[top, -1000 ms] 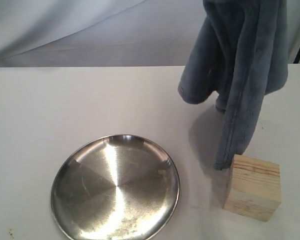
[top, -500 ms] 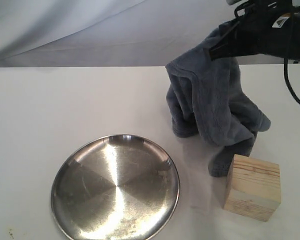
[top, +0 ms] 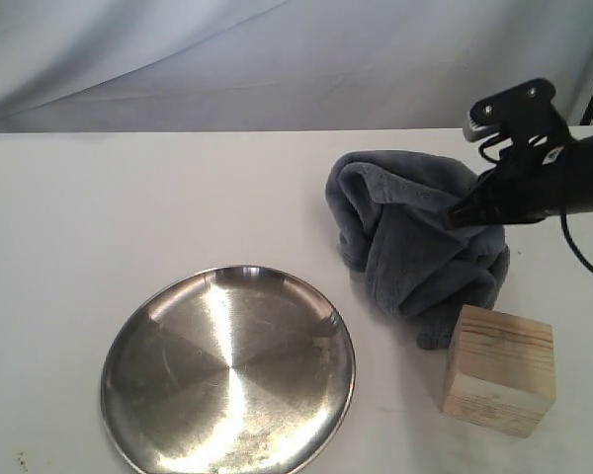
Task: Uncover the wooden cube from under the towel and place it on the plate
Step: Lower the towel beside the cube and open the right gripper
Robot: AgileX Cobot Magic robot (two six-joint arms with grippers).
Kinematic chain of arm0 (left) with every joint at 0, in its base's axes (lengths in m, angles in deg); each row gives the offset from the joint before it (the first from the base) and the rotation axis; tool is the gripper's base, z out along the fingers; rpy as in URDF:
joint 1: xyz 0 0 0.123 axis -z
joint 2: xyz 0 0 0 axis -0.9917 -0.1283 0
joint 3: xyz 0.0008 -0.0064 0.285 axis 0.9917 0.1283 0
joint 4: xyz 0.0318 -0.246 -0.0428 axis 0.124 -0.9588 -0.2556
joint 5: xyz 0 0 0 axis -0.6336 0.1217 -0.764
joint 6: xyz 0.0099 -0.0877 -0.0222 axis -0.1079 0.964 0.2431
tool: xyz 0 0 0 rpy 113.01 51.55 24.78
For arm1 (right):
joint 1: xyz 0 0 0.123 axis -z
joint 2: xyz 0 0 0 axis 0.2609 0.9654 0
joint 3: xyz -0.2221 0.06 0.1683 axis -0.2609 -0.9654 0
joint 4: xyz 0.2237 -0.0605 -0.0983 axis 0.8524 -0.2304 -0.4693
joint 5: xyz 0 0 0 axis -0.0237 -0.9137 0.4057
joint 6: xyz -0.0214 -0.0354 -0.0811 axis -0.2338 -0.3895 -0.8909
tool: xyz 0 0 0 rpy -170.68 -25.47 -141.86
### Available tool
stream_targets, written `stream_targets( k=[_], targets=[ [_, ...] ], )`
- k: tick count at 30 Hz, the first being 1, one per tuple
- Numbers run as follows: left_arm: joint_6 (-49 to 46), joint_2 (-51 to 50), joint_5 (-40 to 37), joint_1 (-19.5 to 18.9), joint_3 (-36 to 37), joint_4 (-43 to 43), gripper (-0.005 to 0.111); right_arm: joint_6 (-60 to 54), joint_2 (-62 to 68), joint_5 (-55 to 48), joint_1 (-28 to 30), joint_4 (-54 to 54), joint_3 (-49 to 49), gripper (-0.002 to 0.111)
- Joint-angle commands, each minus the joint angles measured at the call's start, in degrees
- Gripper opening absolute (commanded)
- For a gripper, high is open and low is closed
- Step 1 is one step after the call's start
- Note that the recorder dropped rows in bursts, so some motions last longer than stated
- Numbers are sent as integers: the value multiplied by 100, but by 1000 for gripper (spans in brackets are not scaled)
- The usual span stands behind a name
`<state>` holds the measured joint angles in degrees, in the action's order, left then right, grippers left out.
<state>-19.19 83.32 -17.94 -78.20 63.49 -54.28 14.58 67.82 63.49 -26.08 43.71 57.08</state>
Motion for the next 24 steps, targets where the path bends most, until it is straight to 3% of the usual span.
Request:
stream_targets(
  k=[1, 11, 14, 15, 17, 20, 22, 24],
  targets=[
    [-8, 19, 47, 17, 21, -37, 0, 24, 488, -63, 33, 12, -71, 0],
    [-8, 19, 47, 17, 21, -37, 0, 88, 994, 306, 33, 59, -71, 0],
    [-8, 19, 47, 17, 21, -37, 0, 149, 994, 341, 33, 81, -71, 6],
    [-8, 19, 47, 17, 21, -37, 0, 149, 994, 341, 33, 71, -71, 12],
    [-8, 19, 47, 17, 21, -37, 0, 149, 994, 341, 33, 71, -71, 37],
    [-8, 19, 47, 17, 21, -37, 0, 149, 703, 332, 42, 71, -71, 91],
    [-8, 19, 47, 17, 21, -37, 0, 149, 268, 303, 42, 59, -71, 105],
    [-8, 19, 47, 17, 21, -37, 0, 149, -235, 252, 42, 59, -71, 105]
  ],
)
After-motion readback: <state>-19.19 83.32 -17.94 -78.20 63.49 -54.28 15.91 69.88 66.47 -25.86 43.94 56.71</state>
